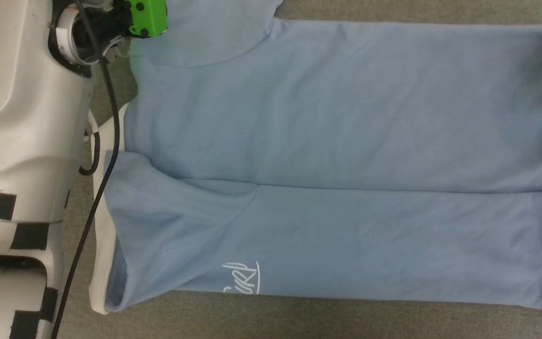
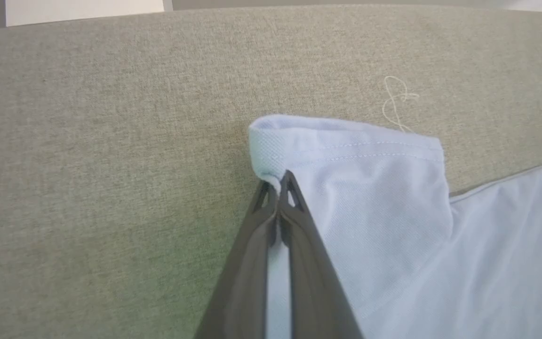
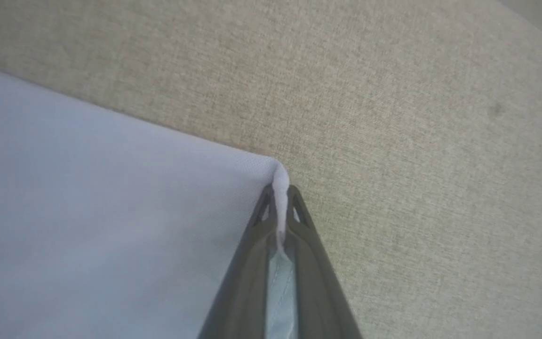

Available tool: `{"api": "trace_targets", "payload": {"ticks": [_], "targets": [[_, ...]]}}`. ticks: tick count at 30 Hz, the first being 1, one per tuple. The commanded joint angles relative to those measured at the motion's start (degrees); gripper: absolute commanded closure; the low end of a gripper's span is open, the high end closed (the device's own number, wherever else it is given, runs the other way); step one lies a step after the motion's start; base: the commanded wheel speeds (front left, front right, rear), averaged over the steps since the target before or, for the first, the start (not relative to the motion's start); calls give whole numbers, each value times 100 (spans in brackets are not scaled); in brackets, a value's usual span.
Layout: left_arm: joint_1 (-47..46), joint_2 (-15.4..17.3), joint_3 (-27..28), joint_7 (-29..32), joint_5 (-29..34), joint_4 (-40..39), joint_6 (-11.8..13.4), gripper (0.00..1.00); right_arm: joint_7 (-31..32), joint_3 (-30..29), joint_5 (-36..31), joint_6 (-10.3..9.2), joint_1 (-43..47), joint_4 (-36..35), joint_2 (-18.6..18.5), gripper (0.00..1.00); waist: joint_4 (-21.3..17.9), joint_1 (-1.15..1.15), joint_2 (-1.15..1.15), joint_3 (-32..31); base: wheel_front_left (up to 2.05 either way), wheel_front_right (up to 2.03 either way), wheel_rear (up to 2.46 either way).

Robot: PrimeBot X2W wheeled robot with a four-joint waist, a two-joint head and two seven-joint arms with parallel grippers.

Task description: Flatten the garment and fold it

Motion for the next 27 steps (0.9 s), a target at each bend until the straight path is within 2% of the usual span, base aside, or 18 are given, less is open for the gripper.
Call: {"api": "trace_targets", "payload": {"ticks": [1, 8, 13, 20, 21, 27], "targets": [[111, 68, 54, -79, -96, -75, -57, 100, -146, -23, 40, -8, 123, 15, 7, 100, 0, 0, 0, -316, 0, 0, 0], [709, 293, 193, -334, -335, -634, -208, 100, -761, -132, 232, -8, 558, -23, -6, 100, 23, 0, 0, -1143, 0, 0, 0], [1558, 509, 304, -402, -510, -1264, -174, 100, -987, -253, 434, -8, 1218, -52, 16, 100, 61, 0, 0, -1730, 0, 0, 0], [3048, 738, 611, -553, -769, -2106, 169, 100, -1156, -401, 608, -8, 2230, -66, 102, 100, 86, 0, 0, -2255, 0, 0, 0], [3760, 789, 778, -663, -888, -2492, 353, 100, -1212, -451, 661, -8, 2610, -72, 171, 100, 77, 0, 0, -2354, 0, 0, 0], [4987, 760, 1027, -865, -1084, -2989, 685, 100, -1319, -570, 695, -8, 3137, -36, 267, 100, 116, 0, 0, -2318, 0, 0, 0]]}}
